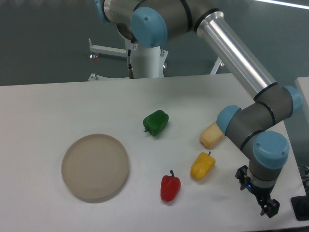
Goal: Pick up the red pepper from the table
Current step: 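Move the open gripper over the red bell pepper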
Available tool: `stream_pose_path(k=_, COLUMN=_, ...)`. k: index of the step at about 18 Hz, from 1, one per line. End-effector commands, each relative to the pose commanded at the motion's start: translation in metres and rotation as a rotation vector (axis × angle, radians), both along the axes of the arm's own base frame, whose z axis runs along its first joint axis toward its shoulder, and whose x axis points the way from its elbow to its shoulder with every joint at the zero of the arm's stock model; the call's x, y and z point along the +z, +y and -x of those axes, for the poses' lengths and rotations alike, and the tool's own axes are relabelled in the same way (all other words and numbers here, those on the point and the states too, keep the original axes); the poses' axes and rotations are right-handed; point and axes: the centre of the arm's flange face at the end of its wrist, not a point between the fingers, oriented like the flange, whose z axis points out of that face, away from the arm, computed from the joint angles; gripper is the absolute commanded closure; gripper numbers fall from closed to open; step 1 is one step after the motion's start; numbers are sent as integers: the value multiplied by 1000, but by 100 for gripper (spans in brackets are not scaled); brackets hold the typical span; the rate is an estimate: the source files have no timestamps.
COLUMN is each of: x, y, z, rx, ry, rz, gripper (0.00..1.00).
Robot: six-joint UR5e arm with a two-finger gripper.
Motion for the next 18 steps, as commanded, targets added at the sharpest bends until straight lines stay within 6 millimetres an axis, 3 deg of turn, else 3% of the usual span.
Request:
stream_pose_path(k=6, x=4, y=6, z=-17, rx=5, ry=-8, rz=4, gripper=0)
stream_pose_path(k=7, x=8, y=9, z=-28, rx=13, ry=-12, rz=2, gripper=0)
stream_pose_path(k=12, x=21, y=1, z=-46, rx=67, ry=-33, rz=6, gripper=0)
stream_pose_path(k=15, x=37, y=-3, z=-74, rx=108, ry=-55, rz=3, gripper=0)
stream_pose_path(k=18, x=58, y=2, z=-108, rx=319, ry=-109, rz=-59, gripper=0)
